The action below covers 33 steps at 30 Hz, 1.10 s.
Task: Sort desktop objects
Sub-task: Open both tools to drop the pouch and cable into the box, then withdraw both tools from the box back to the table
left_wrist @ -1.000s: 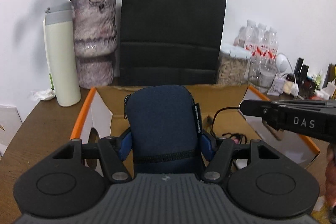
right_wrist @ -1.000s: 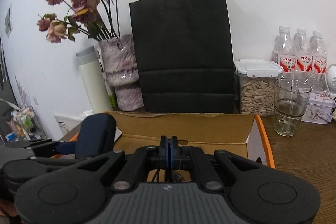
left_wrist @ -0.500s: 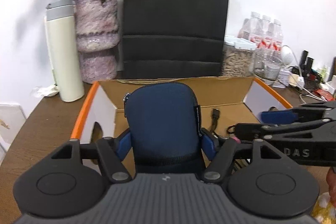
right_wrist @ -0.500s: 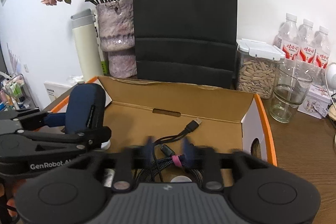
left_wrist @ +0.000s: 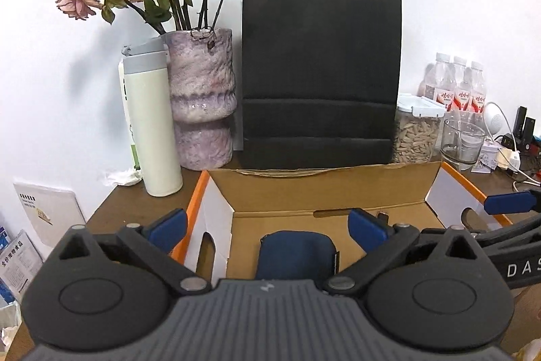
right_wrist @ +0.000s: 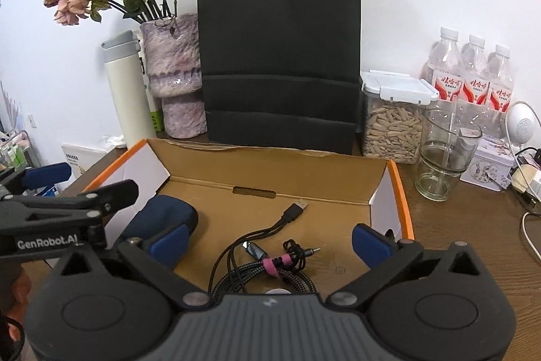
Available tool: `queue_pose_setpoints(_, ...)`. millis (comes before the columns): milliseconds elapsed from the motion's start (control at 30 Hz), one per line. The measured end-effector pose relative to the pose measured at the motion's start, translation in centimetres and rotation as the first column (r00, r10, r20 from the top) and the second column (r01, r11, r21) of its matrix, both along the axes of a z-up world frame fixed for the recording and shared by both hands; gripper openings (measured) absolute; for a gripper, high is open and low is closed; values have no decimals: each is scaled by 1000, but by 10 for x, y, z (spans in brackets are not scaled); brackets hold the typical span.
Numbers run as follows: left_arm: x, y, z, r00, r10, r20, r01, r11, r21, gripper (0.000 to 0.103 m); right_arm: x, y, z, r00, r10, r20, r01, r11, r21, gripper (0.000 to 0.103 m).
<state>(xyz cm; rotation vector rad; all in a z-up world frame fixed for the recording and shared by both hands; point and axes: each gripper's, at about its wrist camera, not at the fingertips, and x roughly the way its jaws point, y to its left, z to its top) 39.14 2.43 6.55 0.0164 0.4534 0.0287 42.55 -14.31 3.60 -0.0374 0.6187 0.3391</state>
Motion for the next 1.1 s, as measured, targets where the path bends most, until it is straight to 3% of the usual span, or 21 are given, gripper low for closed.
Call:
queue_pose_setpoints(433,-16,2,11,999,-10,49,11,1000,-18,103,-16,-2,16,998,-1,69,1,1000,-1,103)
queue_pose_setpoints(1100,-111,-1,37,986,-78,146,85,995,-46,103,-111,-23,42,982,19,188,-19,1000,-1,103)
